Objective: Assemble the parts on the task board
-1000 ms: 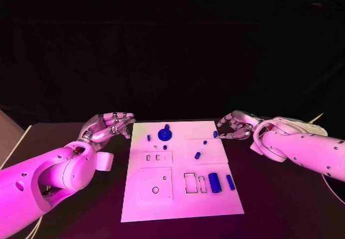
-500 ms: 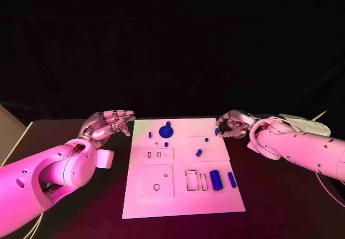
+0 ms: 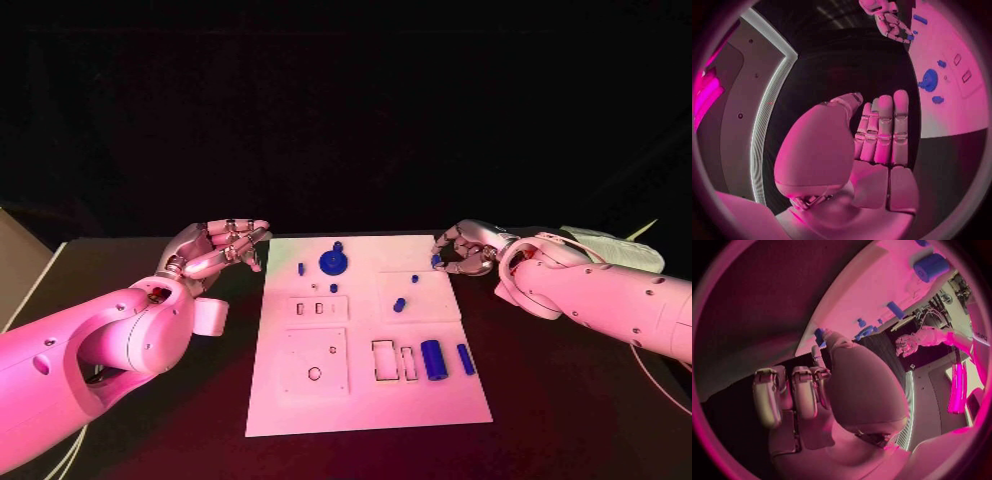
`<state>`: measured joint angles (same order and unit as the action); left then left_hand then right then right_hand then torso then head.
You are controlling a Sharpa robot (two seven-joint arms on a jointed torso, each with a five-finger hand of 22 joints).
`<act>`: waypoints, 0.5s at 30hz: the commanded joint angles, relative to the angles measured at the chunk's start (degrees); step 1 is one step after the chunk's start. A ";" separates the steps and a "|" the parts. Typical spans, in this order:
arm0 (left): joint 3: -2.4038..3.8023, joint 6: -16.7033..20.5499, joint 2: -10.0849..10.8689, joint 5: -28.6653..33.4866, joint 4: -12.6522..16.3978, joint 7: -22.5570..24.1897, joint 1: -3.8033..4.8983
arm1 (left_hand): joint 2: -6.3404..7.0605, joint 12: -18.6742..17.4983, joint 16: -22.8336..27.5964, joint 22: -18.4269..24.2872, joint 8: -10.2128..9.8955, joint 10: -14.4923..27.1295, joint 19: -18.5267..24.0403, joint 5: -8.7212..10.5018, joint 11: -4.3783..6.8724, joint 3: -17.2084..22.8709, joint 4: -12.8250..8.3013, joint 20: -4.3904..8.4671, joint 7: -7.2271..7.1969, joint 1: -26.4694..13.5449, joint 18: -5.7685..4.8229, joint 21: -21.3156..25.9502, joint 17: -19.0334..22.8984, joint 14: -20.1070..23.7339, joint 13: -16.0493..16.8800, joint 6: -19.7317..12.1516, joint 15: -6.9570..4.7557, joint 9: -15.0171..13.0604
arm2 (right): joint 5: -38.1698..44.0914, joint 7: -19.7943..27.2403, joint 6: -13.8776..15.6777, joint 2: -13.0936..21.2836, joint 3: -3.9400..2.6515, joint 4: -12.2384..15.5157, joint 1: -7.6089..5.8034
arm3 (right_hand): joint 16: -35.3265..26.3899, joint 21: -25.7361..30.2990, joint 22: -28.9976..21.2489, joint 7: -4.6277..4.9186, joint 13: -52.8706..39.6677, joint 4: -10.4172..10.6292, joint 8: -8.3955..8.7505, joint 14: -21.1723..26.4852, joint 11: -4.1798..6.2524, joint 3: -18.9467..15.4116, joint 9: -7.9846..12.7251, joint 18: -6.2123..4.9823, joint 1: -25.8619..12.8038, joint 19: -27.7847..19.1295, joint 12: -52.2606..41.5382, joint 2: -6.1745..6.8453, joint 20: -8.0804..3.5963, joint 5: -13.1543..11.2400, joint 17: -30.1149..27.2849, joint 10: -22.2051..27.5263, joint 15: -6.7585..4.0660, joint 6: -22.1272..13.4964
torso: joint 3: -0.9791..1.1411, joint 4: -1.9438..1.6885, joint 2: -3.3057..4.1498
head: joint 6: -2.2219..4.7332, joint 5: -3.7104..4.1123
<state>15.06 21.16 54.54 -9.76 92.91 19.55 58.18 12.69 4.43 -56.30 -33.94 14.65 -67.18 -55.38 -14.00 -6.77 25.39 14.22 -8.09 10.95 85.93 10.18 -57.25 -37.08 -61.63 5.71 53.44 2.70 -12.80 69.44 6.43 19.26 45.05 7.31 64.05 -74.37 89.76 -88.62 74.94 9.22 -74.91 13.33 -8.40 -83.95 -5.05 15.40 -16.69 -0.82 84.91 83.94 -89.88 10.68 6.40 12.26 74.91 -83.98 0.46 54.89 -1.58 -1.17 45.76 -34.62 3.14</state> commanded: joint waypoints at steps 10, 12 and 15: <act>0.04 -0.81 0.08 -0.15 0.06 0.39 0.01 | 0.12 0.43 -0.35 -0.28 0.31 0.33 0.71 0.20 -0.12 0.48 -0.12 -0.12 -0.19 -0.43 0.36 -0.47 0.15 0.52 0.15 -0.41 0.03 -0.21 | 1.14 0.08 -1.95 -0.26 0.02 -0.15 0.07 | 0.24 -0.41 14.02 -0.86 -15.09 -0.45 -1.13 -6.05 1.17 3.30 -0.15 0.51 0.12 5.54 -0.12 -1.09 -1.40 -2.97 15.09 -6.02 -1.53 2.03 | -0.03 0.00 0.01 | 0.04 0.04; 0.04 -0.80 0.09 -0.15 0.06 0.37 0.01 | 0.12 0.43 -0.35 -0.28 0.31 0.33 0.71 0.20 -0.12 0.48 -0.12 -0.12 -0.19 -0.43 0.36 -0.47 0.15 0.52 0.15 -0.41 0.03 -0.21 | 1.21 0.05 -1.80 -0.29 0.02 -0.15 0.07 | 0.24 -0.42 14.03 -1.01 -15.09 -0.54 -1.30 -6.05 1.30 3.78 -0.19 0.51 0.10 5.54 -0.12 -1.25 -1.58 -3.05 15.09 -6.02 -1.75 2.35 | -0.03 0.00 0.01 | 0.04 0.04; 0.04 -0.79 0.09 -0.15 0.06 0.35 0.01 | 0.12 0.43 -0.35 -0.28 0.31 0.33 0.71 0.20 -0.12 0.48 -0.12 -0.12 -0.19 -0.43 0.36 -0.47 0.15 0.52 0.15 -0.41 0.03 -0.21 | 1.29 -0.06 -1.21 -0.32 0.02 -0.16 0.07 | 0.24 -0.49 14.11 -1.32 -15.09 -0.75 -1.75 -6.05 1.58 4.65 -0.34 0.53 -0.04 5.58 -0.12 -1.52 -1.91 -3.05 15.09 -6.02 -2.07 3.07 | -0.01 -0.01 -0.03 | 0.01 0.05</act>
<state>15.06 21.16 54.67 -9.76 92.88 19.52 58.18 12.69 4.65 -56.30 -34.17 14.65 -67.18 -55.07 -14.00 -6.77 25.55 14.06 -8.40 10.75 85.93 10.18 -57.53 -36.98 -61.63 5.80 53.24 2.70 -12.96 69.87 6.34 18.64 44.77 7.27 63.87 -74.40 89.76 -88.84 74.93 7.87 -74.91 12.53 -9.98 -83.93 -3.78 19.91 -16.89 -0.83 84.80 84.00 -89.88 9.55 4.72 9.50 74.91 -83.93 -1.35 57.70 -1.60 -1.16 45.74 -34.60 3.19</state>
